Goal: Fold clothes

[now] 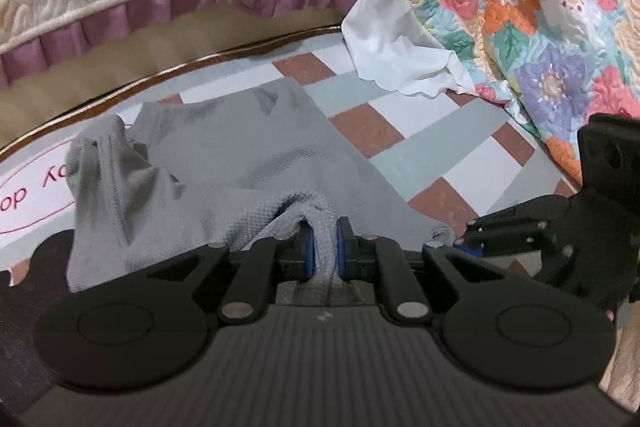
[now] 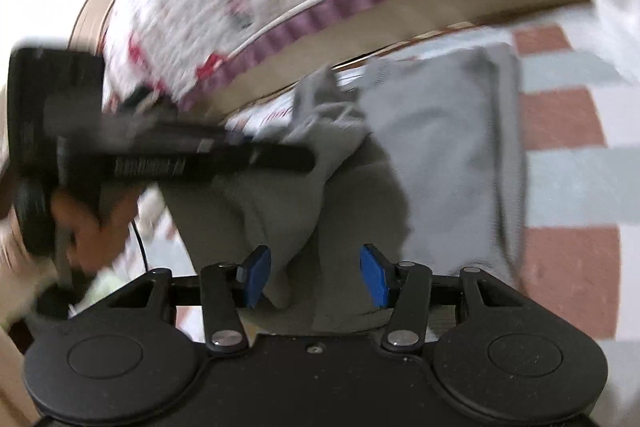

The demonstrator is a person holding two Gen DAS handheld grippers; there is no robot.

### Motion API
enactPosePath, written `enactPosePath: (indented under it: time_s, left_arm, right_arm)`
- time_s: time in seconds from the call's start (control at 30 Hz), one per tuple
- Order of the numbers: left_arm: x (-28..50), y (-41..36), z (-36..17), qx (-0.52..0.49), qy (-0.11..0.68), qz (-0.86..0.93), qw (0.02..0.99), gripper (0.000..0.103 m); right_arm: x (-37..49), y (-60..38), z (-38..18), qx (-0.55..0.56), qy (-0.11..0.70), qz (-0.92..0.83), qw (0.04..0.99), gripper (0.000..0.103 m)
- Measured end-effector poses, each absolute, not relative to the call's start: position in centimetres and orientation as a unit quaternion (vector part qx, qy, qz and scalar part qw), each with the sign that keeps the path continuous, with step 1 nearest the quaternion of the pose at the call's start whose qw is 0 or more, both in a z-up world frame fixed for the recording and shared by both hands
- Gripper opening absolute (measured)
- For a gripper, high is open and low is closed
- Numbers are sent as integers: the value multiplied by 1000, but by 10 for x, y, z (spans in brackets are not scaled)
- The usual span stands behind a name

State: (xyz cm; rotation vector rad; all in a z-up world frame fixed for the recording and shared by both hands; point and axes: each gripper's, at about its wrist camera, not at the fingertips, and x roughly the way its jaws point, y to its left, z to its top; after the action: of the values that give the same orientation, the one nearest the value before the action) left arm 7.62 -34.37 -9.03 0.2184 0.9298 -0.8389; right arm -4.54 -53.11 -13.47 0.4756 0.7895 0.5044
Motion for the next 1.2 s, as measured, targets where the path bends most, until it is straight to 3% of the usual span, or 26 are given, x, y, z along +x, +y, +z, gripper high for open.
enactPosePath:
  time_s: [0.47,0.57,0.67,0.8,1.07,1.2]
  left_arm:
    - [72,-374,-91,113,456,-415,779,10]
    - [86,-375,-116,64,503,-419,753,12]
    - [98,-375,-139,12,544,-422,725,13]
    - [86,-360,-135,-34,525,-445,724,31]
    - [71,-295,-108,-13,480,-390,786,42]
    - [101,-244,-135,-124,524,-307,784,42]
  right_arm:
    - [-46,-489,-143,197,402,295,844,54]
    - [-52,-506,-143,143,448,298,830,54]
    - [-62,-545,-156,164,470,264,826,55]
    - [-59,-562,-154,202,455,238,834,55]
    - [-67,-580,-148,230,459,253,820,55]
    - [-62,-588,-162,294,476,239,793,55]
